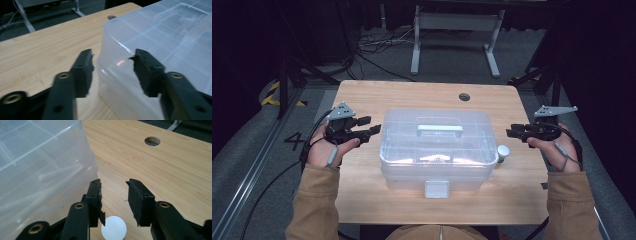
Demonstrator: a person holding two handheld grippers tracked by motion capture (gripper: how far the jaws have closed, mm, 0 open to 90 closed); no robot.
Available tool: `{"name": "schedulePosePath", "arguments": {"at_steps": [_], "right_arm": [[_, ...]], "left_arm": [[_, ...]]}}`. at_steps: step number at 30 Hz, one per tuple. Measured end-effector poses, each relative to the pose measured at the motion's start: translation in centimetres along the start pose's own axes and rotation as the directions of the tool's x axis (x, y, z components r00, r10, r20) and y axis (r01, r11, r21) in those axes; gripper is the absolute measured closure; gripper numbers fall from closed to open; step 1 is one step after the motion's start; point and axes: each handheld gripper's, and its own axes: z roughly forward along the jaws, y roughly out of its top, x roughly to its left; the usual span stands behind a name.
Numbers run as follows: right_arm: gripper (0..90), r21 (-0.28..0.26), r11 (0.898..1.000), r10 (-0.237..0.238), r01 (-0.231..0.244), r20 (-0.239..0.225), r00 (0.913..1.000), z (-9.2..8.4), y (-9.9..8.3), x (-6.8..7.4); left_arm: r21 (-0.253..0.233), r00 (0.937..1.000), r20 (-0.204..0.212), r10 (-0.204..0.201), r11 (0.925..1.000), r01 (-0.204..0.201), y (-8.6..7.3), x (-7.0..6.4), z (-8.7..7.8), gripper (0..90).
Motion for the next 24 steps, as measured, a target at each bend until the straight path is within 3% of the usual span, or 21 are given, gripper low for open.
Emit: {"name": "schedulePosePath", "arguments": {"at_steps": [2,4,7,8,12,14,16,18,20,24], "right_arm": [[69.8,-0.006,1.000,-0.011,0.011,0.028,0.9995,-0.1,0.0,0.0],[70.9,-0.006,1.000,-0.014,0.014,0.022,0.9997,-0.1,0.0,0.1],[72.6,-0.021,0.996,-0.084,0.086,0.091,0.9924,-0.5,-0.1,0.1],[72.1,-0.013,0.995,-0.094,0.095,0.092,0.9914,-0.5,-0.2,0.0],[68.7,0.000,0.999,-0.036,0.036,0.065,0.9972,-0.6,-0.3,0.1],[68.2,0.019,1.000,-0.003,0.002,0.053,0.9986,-0.8,-0.1,0.5],[68.2,0.017,1.000,0.002,-0.002,0.048,0.9988,-0.9,0.0,0.6],[67.5,0.015,1.000,0.014,-0.014,0.038,0.9992,-1.2,0.1,0.8],[66.4,0.015,1.000,0.019,-0.019,0.025,0.9995,-1.3,0.2,0.8],[66.1,0.027,0.999,0.031,-0.032,0.019,0.9993,-1.3,0.1,0.9]], "left_arm": [[0.020,0.9998,0.010,-0.018,0.9996,0.018,0.1,-0.1,-0.1,60.7],[0.039,0.9996,0.010,-0.025,0.9990,0.024,0.3,-0.2,-0.2,62.5],[0.025,0.9996,0.016,-0.023,0.9994,0.022,0.6,-0.5,-0.6,64.2],[0.009,0.9994,0.022,-0.025,0.9996,0.025,0.8,-0.6,-0.7,64.2],[0.025,0.9995,0.020,0.024,0.9994,-0.024,1.7,-1.4,-1.0,63.4],[0.073,0.9985,0.006,0.054,0.9958,-0.055,2.3,-1.9,-0.9,58.5],[0.092,0.9985,0.007,0.055,0.9942,-0.055,2.6,-2.1,-0.9,57.7],[0.091,0.9980,0.055,0.031,0.9952,-0.036,3.1,-2.2,-1.0,55.5],[0.075,0.9945,0.094,0.046,0.9958,-0.053,3.7,-2.7,-0.9,53.1],[0.077,0.9894,0.127,0.070,0.9938,-0.080,4.5,-3.6,-0.5,50.4]]}}
